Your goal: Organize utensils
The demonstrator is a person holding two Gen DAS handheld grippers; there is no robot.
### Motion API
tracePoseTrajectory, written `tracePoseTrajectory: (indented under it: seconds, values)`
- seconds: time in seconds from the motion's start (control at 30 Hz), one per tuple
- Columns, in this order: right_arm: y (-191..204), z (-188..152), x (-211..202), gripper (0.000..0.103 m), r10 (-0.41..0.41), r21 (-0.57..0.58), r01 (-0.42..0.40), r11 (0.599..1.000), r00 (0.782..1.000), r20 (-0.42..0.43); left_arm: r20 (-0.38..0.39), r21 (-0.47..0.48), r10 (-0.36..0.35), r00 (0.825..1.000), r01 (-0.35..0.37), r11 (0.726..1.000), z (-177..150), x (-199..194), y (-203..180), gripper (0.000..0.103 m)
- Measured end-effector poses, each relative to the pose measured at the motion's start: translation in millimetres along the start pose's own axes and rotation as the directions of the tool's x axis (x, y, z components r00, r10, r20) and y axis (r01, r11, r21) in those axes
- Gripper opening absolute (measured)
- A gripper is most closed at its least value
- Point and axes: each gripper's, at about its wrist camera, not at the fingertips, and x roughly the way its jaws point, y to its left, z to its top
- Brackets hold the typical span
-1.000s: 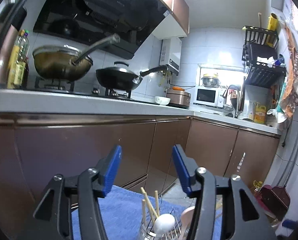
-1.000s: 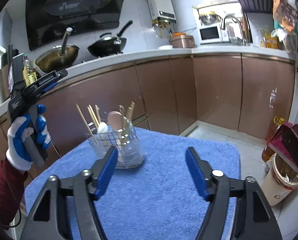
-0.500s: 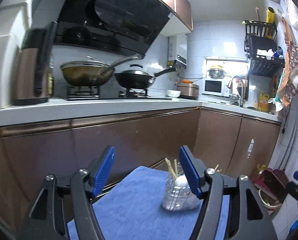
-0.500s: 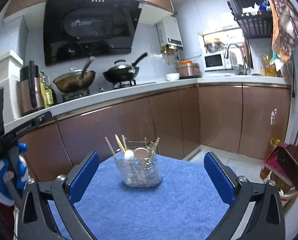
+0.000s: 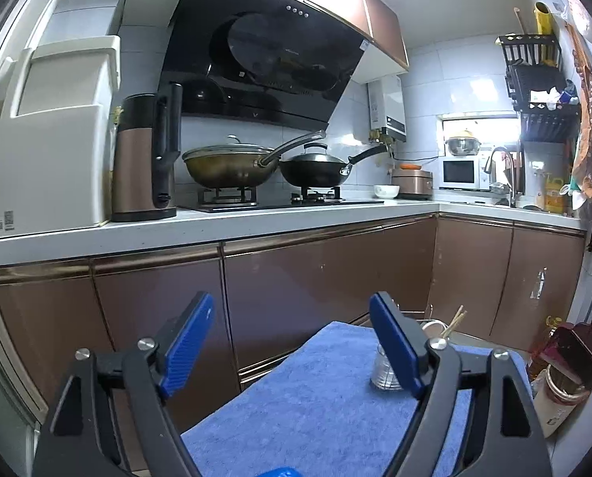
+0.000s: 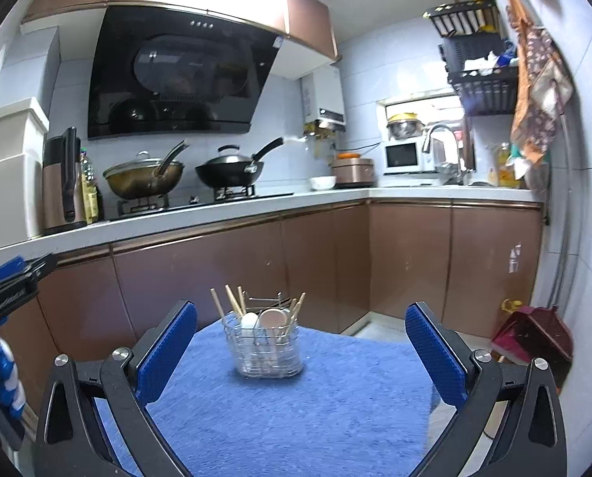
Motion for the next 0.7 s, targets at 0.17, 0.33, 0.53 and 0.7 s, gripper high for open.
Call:
tracePoseTrajectory:
  seconds: [0.17,0.33,0.53,0.7]
  values:
    - [-3,5,-18,0.103,-0.043,0.012,0.043,0.999,0.998,0.037,0.026,0.005,0.021,0.999,-0.021,1.000,-4,-19,8,0.079]
    - [-4,6,-27,0.103,-0.077,0.015,0.076,0.997,0.996,0.054,0.026,0.004,0.028,0.999,-0.028,1.000,-8,-29,14,0.079]
    - [-5,7,-37,0.103,-0.110,0.016,0.109,0.994,0.991,0.074,0.033,0.005,0.032,0.999,-0.032,0.999,-9,-36,16,0.079]
    - [-5,8,-44,0.103,-0.131,0.006,0.131,0.991,0.987,0.093,0.035,0.000,0.031,0.999,-0.031,1.000,-9,-40,17,0.080]
